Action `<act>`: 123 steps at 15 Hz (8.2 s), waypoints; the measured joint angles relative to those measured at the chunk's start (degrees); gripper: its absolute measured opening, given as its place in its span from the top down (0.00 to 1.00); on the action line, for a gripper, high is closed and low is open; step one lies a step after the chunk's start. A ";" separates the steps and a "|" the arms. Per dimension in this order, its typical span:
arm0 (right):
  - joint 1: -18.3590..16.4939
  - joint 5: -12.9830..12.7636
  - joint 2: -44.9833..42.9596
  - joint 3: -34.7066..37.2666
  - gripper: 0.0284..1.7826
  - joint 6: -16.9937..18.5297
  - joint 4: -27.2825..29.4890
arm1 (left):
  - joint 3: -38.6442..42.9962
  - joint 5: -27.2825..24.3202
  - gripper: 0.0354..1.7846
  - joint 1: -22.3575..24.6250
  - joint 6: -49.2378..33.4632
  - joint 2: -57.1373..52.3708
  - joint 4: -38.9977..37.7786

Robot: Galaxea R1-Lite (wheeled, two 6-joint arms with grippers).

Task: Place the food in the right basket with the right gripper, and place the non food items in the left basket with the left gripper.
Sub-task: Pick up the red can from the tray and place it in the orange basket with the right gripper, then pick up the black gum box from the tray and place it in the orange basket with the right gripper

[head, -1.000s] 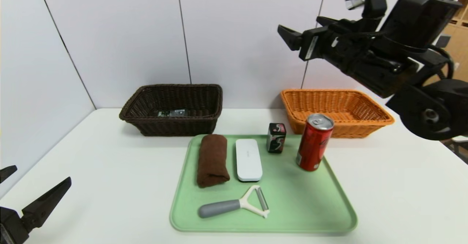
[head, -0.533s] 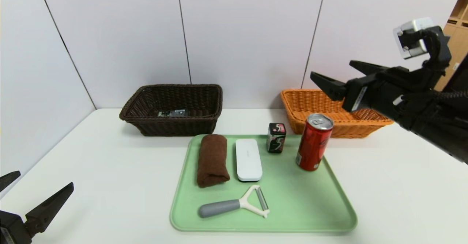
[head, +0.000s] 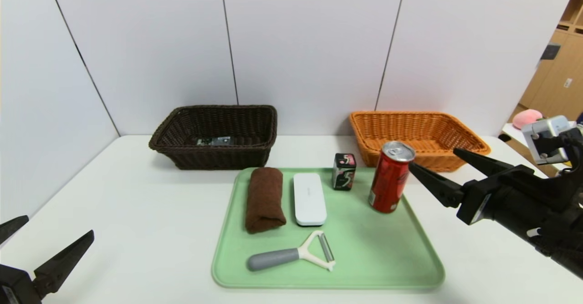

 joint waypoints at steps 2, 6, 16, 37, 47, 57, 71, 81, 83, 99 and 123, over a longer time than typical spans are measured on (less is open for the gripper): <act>0.16 -0.02 1.77 0.94 0.05 2.06 -0.13 | -0.02 -0.50 0.06 0.00 -0.06 -0.22 -0.01; 0.24 -0.05 8.35 1.01 0.05 3.96 -4.80 | 0.83 -0.63 0.06 0.00 -0.09 -1.02 0.13; -0.26 -0.52 28.59 1.34 0.05 3.90 -26.75 | 1.44 -0.69 0.06 0.00 -0.11 -2.27 0.11; -0.48 -0.20 31.83 1.87 0.51 5.36 -27.84 | 2.47 -1.16 0.06 0.00 -0.74 -5.02 0.29; 0.94 1.05 18.14 0.80 0.51 6.47 -27.21 | 2.45 -1.22 0.06 0.00 -0.72 -5.10 0.29; -16.48 4.10 9.45 -25.80 0.51 -0.76 6.75 | 2.10 -1.13 0.06 0.00 -0.74 -5.10 0.22; -27.20 2.05 32.20 -42.56 0.51 -3.91 16.65 | 2.32 -1.13 0.06 0.00 -0.83 -4.57 0.33; -27.75 0.34 36.61 -42.67 0.40 -3.94 11.61 | 2.43 -1.16 0.06 0.00 -0.80 -4.55 1.10; -27.75 0.23 37.23 -42.36 0.31 -3.99 8.81 | 2.40 -1.13 0.06 0.00 -0.83 -4.57 1.12; -13.29 0.69 18.44 -41.37 0.08 -7.90 13.95 | 2.47 -1.02 0.06 0.00 -0.88 -5.21 1.07; 9.45 -7.98 34.32 -4.68 0.05 -1.05 -28.00 | 4.05 -0.89 0.06 0.00 -0.91 -7.45 2.45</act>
